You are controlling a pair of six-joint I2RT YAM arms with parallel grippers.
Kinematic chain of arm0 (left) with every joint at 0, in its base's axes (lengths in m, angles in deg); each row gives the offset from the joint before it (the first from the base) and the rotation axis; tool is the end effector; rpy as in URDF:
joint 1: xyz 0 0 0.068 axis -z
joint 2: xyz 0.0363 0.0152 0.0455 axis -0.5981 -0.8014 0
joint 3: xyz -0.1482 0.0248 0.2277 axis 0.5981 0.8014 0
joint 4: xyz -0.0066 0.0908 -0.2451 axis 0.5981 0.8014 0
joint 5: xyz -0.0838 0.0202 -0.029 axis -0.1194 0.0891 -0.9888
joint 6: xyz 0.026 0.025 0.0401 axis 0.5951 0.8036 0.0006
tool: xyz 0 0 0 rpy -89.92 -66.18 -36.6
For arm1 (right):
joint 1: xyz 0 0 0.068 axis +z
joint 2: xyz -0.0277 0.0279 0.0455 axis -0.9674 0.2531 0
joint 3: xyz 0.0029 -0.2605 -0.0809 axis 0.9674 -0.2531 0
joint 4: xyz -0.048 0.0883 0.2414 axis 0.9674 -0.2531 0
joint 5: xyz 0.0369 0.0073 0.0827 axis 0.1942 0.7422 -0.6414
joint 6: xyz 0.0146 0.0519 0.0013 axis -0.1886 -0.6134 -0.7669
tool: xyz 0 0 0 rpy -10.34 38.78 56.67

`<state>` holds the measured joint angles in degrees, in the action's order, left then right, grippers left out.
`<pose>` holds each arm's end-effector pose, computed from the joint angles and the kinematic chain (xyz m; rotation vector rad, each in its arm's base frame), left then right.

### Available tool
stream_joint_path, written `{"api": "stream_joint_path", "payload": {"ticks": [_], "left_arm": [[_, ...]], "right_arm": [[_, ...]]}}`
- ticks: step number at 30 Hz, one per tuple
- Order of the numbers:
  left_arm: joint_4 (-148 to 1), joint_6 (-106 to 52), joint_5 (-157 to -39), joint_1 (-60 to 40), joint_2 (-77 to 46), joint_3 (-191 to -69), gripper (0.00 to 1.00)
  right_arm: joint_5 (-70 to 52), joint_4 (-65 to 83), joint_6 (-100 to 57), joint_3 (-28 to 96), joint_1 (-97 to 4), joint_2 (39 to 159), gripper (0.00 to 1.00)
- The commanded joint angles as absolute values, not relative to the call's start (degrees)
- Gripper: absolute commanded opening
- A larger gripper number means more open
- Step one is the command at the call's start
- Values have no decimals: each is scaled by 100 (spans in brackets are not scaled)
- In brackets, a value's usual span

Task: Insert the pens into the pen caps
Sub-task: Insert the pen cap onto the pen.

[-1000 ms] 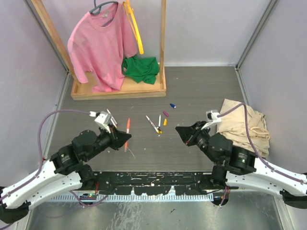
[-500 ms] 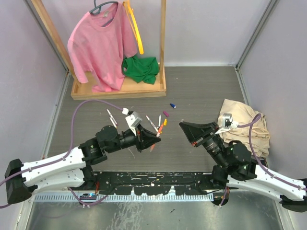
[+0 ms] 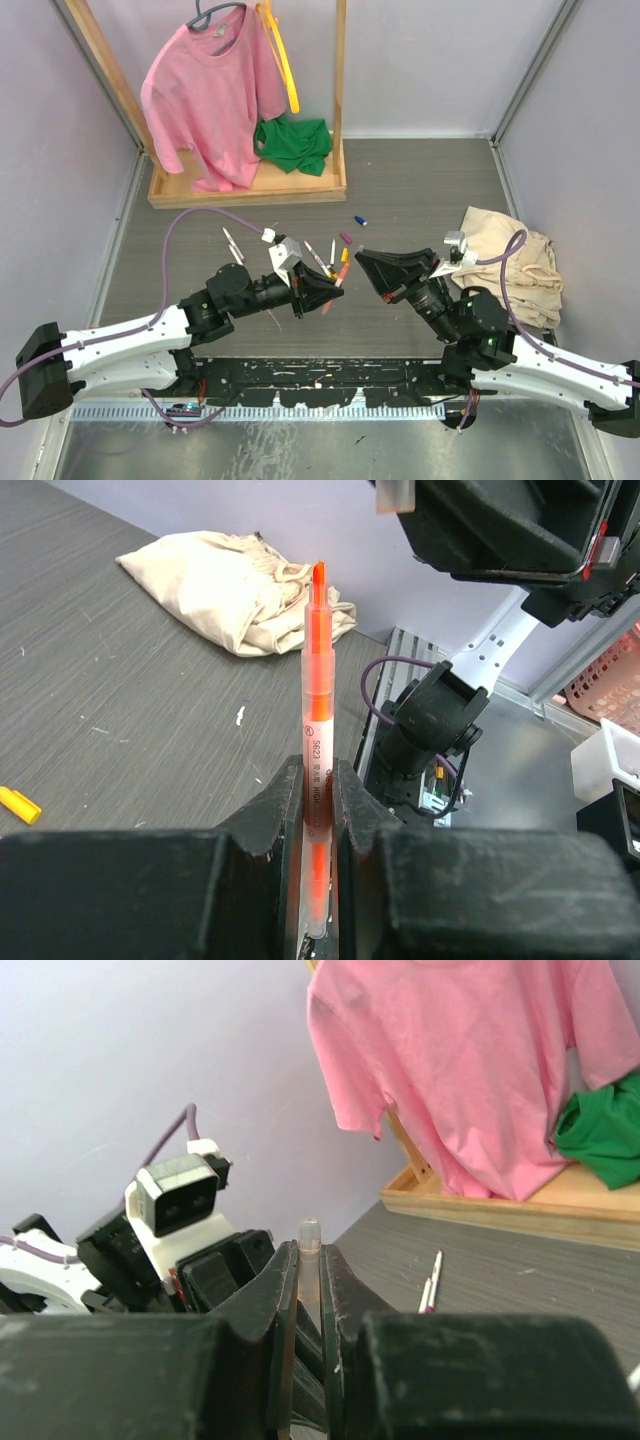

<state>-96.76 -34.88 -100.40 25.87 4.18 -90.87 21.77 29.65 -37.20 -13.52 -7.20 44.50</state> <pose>0.0993 -0.2058 0.2992 0.7560 1.4772 -1.2647 0.0602 0.1124 0.3371 -0.1310 1.2987 1.1316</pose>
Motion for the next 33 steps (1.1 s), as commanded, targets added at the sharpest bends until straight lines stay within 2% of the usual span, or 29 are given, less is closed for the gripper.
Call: {"api": "stream_joint_path", "payload": {"ticks": [1,10,33], "left_arm": [[-10373,-3332,-10130,2606,474,-9049,0],[-10480,-3330,-9985,2602,503,-8954,0],[-10527,-3384,-9733,2602,626,-8819,0]], "right_arm": [[2073,3814,-3593,-1273,-705,4518,0],[2730,3632,-3871,-1210,-705,4833,0],[2727,3412,-4108,-1195,-700,5003,0]]}}
